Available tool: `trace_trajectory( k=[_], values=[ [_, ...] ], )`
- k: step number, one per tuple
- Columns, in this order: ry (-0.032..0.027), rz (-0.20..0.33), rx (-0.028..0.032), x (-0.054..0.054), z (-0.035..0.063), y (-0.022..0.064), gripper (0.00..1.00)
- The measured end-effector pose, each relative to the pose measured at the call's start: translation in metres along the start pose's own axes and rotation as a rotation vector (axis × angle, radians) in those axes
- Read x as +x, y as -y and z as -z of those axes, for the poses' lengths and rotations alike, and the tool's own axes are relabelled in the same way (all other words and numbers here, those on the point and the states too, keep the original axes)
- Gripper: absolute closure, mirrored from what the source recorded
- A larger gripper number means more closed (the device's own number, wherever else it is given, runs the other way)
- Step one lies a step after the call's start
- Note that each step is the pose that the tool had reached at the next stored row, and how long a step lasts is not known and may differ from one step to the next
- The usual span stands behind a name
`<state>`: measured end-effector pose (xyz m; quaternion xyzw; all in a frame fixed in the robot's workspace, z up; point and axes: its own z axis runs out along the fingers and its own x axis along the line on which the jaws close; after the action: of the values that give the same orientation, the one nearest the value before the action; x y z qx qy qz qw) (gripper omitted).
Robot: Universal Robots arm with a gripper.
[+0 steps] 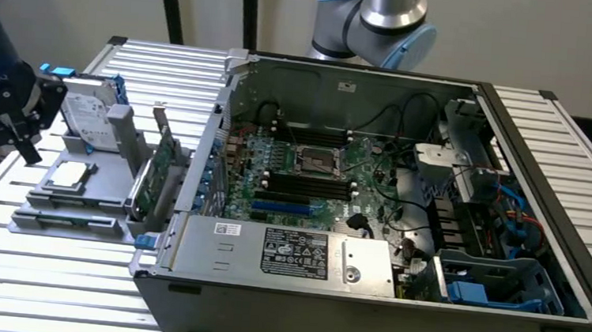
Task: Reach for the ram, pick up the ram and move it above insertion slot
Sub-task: 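Pick up the ram and move it above insertion slot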
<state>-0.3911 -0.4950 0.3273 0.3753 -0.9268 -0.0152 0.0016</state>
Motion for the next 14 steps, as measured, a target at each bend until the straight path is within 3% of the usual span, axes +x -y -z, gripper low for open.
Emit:
trace_trajectory(
  k=[14],
  values=[
    [-0.0055, 0.255, -0.0002, 0.0000, 0.0000, 0.0001, 0.89]
  ],
)
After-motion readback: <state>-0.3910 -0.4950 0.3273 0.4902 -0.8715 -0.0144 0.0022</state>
